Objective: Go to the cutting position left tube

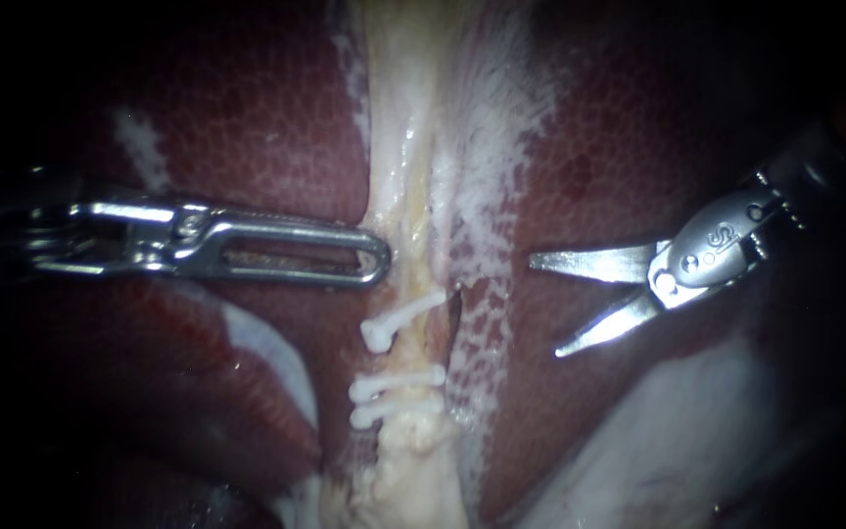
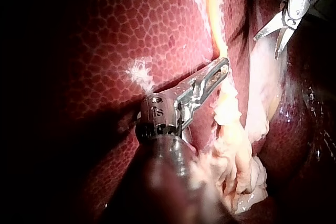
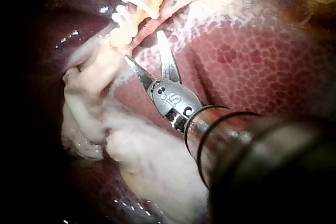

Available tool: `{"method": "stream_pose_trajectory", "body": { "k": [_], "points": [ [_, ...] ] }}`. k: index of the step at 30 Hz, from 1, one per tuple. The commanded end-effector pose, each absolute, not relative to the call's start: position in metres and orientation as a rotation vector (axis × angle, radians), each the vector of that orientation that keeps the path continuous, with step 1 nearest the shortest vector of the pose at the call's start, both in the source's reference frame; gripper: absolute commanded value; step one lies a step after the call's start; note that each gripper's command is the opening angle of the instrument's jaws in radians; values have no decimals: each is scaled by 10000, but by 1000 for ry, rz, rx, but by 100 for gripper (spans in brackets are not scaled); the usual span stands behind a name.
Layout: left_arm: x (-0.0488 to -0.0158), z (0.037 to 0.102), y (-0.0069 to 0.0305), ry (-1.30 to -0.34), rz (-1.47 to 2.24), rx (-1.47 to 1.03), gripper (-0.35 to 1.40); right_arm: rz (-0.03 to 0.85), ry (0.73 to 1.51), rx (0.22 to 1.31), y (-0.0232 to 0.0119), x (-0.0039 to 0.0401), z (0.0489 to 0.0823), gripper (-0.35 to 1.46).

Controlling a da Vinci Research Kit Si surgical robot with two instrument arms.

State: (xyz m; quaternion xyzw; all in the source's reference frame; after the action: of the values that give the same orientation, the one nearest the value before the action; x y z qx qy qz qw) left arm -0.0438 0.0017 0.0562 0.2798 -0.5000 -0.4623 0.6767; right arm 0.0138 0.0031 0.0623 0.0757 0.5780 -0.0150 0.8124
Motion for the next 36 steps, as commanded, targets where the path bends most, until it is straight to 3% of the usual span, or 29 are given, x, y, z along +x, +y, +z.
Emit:
{"method": "stream_pose_trajectory", "body": {
  "k": [1,9,19,27,36],
  "points": [
    [-438,562,17,-1124,-1039,629,-35,-33,1234,162,31,138,624,145],
    [-436,560,17,-1124,-1039,630,-35,-53,1239,168,23,139,628,145],
    [-429,532,12,-1123,-1040,638,-35,-66,1224,296,-19,163,656,145],
    [-417,501,14,-1140,-1044,655,-35,-5,1221,374,-30,184,663,143],
    [-408,480,18,-1155,-1059,663,-35,3,1230,406,-34,201,665,143]
  ]
}}
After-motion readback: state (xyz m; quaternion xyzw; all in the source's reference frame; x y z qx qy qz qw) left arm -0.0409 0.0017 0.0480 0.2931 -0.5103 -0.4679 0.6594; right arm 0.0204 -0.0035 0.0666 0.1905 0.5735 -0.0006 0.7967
